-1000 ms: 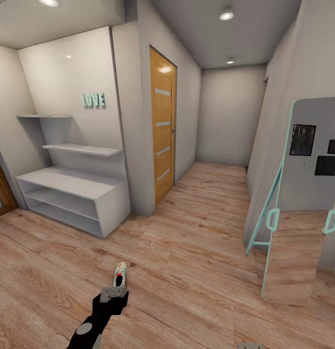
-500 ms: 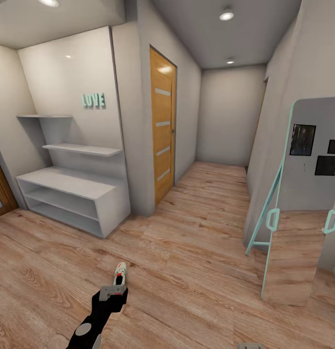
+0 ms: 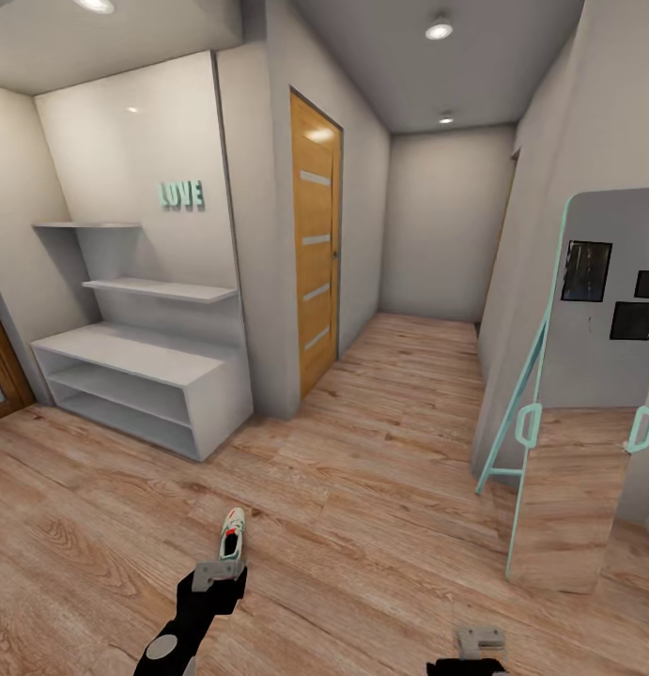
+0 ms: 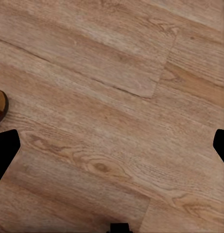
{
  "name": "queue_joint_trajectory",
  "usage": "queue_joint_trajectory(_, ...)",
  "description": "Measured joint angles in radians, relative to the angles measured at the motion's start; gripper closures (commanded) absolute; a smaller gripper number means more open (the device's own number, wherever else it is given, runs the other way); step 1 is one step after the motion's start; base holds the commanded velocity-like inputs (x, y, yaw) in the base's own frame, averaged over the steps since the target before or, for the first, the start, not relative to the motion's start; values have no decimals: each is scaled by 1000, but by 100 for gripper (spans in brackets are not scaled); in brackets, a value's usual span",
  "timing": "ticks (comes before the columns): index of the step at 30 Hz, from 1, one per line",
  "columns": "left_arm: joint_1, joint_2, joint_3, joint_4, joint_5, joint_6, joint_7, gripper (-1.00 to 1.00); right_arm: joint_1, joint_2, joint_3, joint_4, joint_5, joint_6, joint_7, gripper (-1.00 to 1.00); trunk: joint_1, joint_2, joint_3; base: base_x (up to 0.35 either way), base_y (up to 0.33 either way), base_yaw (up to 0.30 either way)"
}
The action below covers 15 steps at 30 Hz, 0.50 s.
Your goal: Pick up the two gym shoes and the two sandals from the corridor floor and place them onto the hallstand (shoe rack) in the corridor, making sure they are on the rack and not on the floor. Arrange them so the two gym shoes are next to each other and the two sandals are next to each other.
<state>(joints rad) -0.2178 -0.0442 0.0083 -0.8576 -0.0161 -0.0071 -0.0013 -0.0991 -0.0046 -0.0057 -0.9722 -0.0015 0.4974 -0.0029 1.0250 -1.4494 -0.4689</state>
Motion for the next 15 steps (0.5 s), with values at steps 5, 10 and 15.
queue_joint_trajectory(5, 0, -1, -4, 0, -14, -2, 0, -100, 0, 0, 1, -26, 0, 7, 0, -100, 0, 0, 0, 0, 0, 0)
queue_joint_trajectory(10, -1, -1, -39, 1, -16, -3, 0, -100, 0, 0, -1, -30, 0, 46, 0, -100, 0, 0, -3, 0, 0, 0)
queue_joint_trajectory(15, 0, 1, -63, 2, -16, -3, 0, -100, 0, -2, -3, -31, -1, 109, 2, -100, 15, -28, -22, 0, 0, 0)
